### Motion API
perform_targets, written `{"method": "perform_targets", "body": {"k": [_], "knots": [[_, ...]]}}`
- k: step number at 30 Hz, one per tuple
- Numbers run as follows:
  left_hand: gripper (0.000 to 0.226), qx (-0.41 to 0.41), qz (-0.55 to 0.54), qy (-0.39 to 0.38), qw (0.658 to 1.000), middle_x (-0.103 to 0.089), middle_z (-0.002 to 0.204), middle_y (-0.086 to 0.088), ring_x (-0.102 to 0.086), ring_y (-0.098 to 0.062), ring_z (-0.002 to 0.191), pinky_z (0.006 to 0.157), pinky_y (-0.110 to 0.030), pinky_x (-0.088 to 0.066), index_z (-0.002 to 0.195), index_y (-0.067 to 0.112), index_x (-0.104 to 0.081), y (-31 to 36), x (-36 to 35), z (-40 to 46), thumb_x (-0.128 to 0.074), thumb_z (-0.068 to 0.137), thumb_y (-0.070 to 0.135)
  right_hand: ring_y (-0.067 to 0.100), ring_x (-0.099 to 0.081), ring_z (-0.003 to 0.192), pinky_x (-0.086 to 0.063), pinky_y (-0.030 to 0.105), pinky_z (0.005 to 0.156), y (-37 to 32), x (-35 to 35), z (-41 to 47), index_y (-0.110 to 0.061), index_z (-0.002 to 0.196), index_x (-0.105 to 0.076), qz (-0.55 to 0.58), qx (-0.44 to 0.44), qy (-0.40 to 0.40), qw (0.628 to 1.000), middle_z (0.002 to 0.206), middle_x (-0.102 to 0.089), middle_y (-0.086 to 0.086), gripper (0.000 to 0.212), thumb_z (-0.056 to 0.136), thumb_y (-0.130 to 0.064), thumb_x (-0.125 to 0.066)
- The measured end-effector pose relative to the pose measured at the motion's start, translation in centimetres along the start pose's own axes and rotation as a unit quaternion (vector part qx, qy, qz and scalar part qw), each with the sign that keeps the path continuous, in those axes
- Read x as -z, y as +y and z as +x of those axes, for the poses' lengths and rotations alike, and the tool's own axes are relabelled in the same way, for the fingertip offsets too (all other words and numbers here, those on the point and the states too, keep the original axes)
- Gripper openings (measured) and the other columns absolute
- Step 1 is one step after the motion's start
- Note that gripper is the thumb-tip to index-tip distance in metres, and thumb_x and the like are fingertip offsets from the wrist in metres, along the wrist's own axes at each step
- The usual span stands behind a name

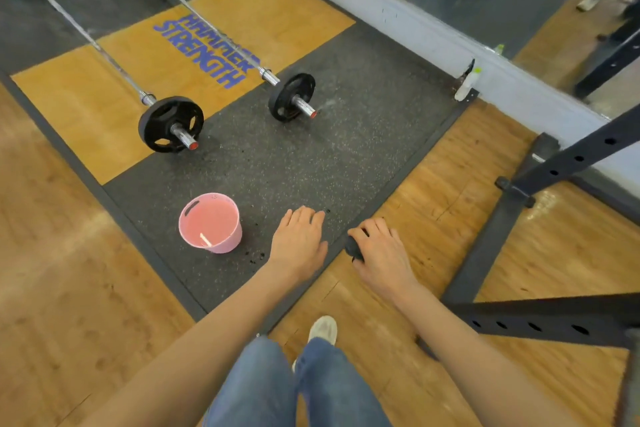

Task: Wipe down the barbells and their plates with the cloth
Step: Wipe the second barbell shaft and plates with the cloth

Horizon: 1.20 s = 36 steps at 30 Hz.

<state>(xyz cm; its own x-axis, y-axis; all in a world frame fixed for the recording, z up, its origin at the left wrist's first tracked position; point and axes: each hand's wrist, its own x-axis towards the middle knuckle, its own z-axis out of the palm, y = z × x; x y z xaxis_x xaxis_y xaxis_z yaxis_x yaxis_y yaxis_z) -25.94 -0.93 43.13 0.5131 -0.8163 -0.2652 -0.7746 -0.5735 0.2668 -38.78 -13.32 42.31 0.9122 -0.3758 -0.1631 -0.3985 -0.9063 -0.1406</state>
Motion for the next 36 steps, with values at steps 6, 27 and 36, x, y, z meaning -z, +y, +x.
{"method": "perform_targets", "body": {"k": [6,27,36], "knots": [[0.058,0.032,-0.015,-0.027,0.999,-0.039,0.15,-0.006,-0.029,-0.023,0.145,0.124,-0.039,-0.01,0.155,0.013,-0.028,-0.7,1.8,6.8,-0.046,0.104,0.033,0.026,-0.044,0.127,-0.039,0.039,0.101,4.3,1.6,7.5,-0.015,0.134,-0.058,0.006,0.011,-0.038,0.999,0.127,-0.055,0.004,0.046,0.089,-0.022,-0.067],[0.06,0.02,0.0,-0.059,0.998,-0.037,0.153,-0.009,-0.028,-0.026,0.147,0.124,-0.039,-0.011,0.155,0.011,-0.026,-9.0,12.4,35.8,-0.047,0.104,0.034,0.025,-0.04,0.132,-0.035,0.038,0.104,10.5,8.3,37.1,-0.018,0.138,-0.053,0.027,-0.011,-0.086,0.996,0.134,-0.052,0.003,0.048,0.092,-0.023,-0.064],[0.06,0.087,-0.016,-0.064,0.994,-0.038,0.153,-0.008,-0.029,-0.025,0.146,0.124,-0.039,-0.012,0.155,0.012,-0.027,-8.7,13.7,43.9,-0.048,0.103,0.035,0.027,-0.039,0.132,-0.034,0.038,0.103,15.8,10.6,46.2,-0.018,0.136,-0.054,0.024,0.048,-0.109,0.993,0.134,-0.051,0.004,0.046,0.092,-0.026,-0.065]]}}
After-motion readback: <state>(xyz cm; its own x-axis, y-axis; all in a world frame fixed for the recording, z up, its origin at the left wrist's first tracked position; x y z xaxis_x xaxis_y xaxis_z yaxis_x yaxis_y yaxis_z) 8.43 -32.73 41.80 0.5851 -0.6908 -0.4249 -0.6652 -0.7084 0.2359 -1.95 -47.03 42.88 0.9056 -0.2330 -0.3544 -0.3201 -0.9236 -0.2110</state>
